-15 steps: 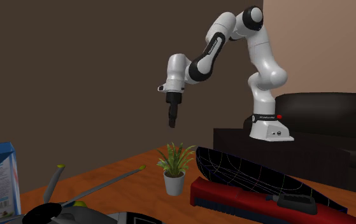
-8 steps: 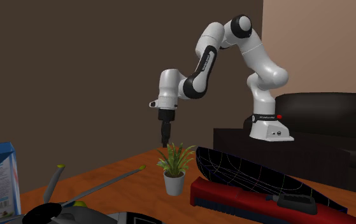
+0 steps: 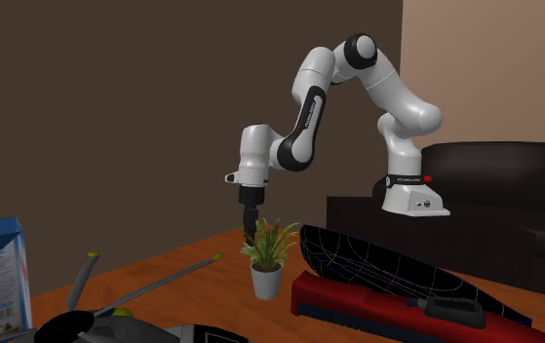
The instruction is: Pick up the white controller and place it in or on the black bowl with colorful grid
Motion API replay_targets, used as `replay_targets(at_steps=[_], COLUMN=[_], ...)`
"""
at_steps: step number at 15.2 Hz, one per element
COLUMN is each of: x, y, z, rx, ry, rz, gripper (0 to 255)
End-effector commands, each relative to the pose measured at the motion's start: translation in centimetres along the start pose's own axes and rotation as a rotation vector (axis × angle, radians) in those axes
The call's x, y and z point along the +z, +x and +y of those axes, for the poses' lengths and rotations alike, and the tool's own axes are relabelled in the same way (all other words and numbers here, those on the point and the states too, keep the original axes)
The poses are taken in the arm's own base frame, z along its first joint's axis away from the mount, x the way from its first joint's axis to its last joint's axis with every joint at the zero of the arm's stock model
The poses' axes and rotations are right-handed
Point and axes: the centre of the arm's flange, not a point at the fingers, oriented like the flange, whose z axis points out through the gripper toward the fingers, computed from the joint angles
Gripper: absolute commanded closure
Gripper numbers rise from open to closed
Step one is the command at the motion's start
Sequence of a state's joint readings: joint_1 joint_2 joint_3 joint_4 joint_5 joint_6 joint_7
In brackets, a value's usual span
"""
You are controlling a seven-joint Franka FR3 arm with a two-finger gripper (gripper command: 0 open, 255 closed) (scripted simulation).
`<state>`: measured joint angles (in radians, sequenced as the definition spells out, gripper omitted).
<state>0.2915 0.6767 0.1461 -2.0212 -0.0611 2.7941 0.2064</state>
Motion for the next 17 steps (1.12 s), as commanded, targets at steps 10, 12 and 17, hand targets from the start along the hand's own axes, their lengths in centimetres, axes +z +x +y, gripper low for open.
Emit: replay_targets(at_steps=[10, 12, 17], x=[0.84, 0.84, 0.88], y=[0.13, 0.13, 0.15], z=[-0.21, -0.21, -0.21], rx=[0.000, 0.000, 0.000], ry=[0.000, 0.000, 0.000], rz=[0.000, 0.000, 0.000], gripper=[255, 255, 255])
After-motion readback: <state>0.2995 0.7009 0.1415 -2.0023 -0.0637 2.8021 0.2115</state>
